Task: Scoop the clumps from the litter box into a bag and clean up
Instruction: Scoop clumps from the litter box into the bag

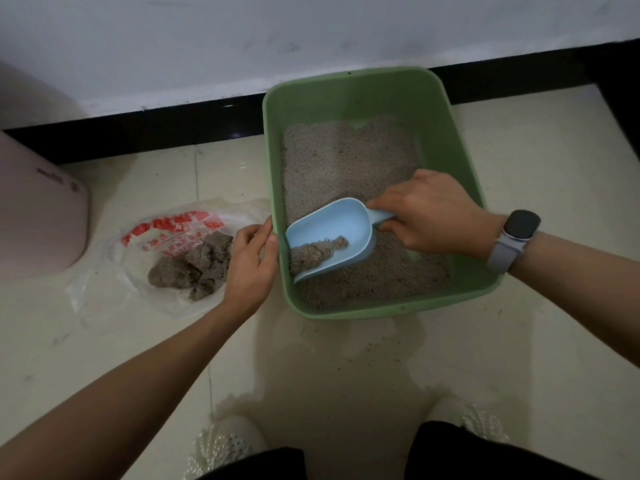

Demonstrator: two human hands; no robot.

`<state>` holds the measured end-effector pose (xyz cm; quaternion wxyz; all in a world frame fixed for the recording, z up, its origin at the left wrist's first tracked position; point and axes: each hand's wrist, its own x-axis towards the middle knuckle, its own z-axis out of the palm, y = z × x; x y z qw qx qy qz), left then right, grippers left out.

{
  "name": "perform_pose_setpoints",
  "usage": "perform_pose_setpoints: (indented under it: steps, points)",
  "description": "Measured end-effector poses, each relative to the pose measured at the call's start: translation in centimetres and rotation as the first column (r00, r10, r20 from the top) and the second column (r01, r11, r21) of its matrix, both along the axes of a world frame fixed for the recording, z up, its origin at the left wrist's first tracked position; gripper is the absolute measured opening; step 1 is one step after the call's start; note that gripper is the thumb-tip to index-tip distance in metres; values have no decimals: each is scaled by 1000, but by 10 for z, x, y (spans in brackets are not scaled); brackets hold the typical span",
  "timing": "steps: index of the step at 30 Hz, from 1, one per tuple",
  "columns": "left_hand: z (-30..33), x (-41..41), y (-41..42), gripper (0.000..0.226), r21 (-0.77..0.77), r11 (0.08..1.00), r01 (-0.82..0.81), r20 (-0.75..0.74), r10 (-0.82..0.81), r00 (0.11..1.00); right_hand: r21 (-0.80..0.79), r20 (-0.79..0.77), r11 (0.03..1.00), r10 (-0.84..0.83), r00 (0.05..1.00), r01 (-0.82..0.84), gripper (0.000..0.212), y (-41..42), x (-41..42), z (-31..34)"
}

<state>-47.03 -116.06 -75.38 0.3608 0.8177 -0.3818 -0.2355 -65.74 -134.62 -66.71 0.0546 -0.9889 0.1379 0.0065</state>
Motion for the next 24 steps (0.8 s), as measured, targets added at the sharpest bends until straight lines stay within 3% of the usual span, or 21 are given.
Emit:
perform_pose_setpoints:
  steps: [4, 8, 12, 20, 24]
  points:
    - [1, 0, 0, 42, 6, 1000, 1, 3, -1, 1000, 112, 5, 983, -146, 989, 145, 24, 4, -10, -14]
    - [4, 0, 1, 41, 0, 1000, 6, 1, -6, 1000, 332, -132, 903, -244, 961, 275, 29, 8, -26, -42]
    - [8, 0, 0, 40, 6, 1000, 7, -10, -7, 1000, 415, -187, 833, -314, 931, 365, 29, 5, -28, -55]
    - [11, 5, -3, 37, 12, 999, -39, -66, 39, 997, 549, -98, 743, -398, 912, 383, 29, 3, -22, -58]
    - [14, 19, 0, 43, 60, 996, -63, 39, 61, 997, 472, 26, 804, -424, 906, 363, 26, -2, -16, -47]
